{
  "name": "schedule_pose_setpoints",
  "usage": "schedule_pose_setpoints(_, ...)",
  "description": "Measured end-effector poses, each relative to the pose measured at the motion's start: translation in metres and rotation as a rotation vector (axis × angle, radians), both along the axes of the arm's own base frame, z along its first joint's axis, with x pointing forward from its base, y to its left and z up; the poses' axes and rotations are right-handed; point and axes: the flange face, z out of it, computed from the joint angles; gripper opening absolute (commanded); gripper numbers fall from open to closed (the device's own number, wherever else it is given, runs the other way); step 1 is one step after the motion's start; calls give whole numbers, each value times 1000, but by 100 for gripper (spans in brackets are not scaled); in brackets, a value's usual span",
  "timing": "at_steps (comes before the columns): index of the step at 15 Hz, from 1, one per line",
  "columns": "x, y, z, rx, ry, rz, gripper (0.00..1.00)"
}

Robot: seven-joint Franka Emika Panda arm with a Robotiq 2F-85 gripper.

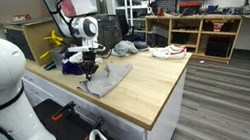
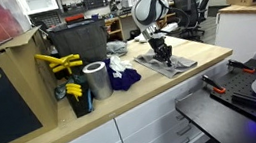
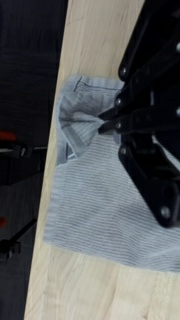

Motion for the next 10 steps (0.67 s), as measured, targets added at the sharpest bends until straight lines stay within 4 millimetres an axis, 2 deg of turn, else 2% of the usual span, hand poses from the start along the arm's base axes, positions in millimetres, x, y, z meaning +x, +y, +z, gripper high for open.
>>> schedule_pose_setpoints(3,-5,10,5,10,13,38,1)
schedule_pose_setpoints(4,-7,13,6,13,16,49,29)
schedule_pose_setpoints(5,-8,15,5,18,19,62,30)
schedule_pose_setpoints(6,-10,17,5,19,22,73,37)
schedule_pose_setpoints(7,-13,18,4,21,26,83,31)
schedule_pose_setpoints(8,-15,19,2,23,32,96,12)
schedule_pose_setpoints(10,-20,20,0,25,43,113,6)
